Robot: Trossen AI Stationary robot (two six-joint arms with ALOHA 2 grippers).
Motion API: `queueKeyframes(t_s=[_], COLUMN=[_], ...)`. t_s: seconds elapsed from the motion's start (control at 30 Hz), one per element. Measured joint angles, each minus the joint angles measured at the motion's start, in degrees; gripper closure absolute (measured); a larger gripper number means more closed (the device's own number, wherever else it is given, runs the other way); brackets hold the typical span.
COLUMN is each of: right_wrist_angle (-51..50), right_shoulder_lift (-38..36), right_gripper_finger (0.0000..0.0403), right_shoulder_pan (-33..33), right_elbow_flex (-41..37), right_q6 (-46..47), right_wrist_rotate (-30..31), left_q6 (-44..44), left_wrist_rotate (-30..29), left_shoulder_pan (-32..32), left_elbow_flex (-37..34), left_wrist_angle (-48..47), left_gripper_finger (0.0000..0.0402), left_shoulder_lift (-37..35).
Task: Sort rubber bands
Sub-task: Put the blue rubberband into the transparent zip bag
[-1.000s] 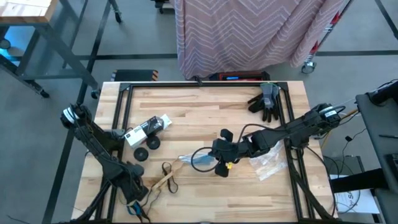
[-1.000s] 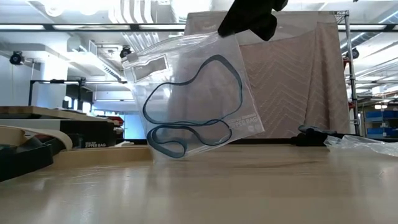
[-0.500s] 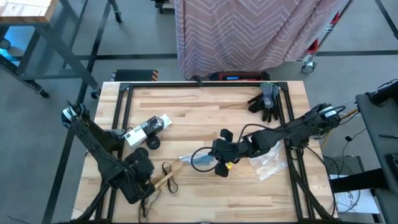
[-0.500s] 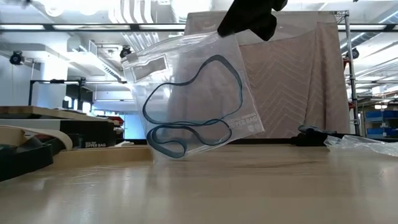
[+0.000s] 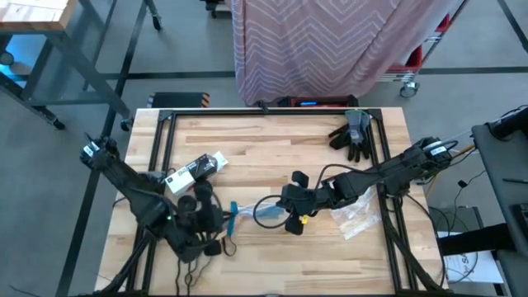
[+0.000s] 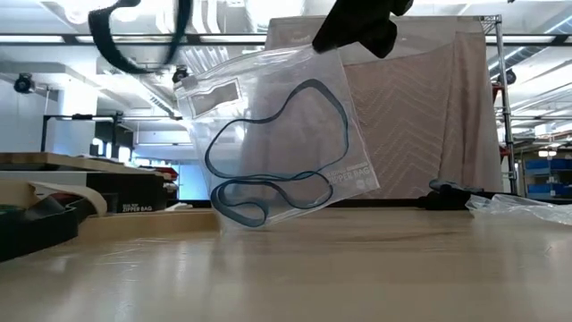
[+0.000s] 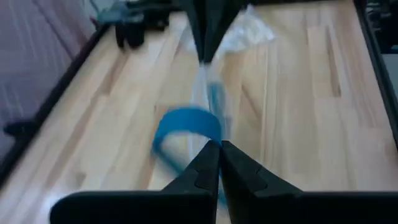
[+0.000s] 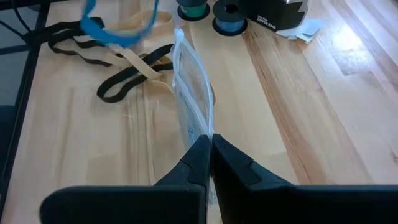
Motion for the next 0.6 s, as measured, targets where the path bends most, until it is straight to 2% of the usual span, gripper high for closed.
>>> queueKeyframes(t_s=[0.13,0.23,0.33,0.6], right_wrist_angle=[0.02,0.04,0.35,4.61], right_shoulder_lift=[0.0,0.0,0.0,0.02], right_gripper_finger=[0.0403,0.0403,0.0403,0.0403], right_shoulder_pan=[0.0,0.0,0.0,0.02], right_elbow_flex=[0.0,0.0,0.0,0.0], right_q6=[-0.81,-2.59,-5.23,-24.89], right_wrist_rotate=[-0.02,-0.08,-0.23,-0.46], left_q6=[13.15,21.11,23.8,34.16], left_wrist_rotate=[5.61,14.11,23.25,37.85], left_shoulder_pan=[2.84,5.44,8.66,15.43], left_elbow_flex=[-0.02,0.13,2.02,7.17], left_wrist_angle=[6.35,10.47,11.12,9.81], left_gripper_finger=[0.0401,0.0401,0.0402,0.0402], left_shoulder_lift=[-0.01,-0.04,-0.04,-0.21])
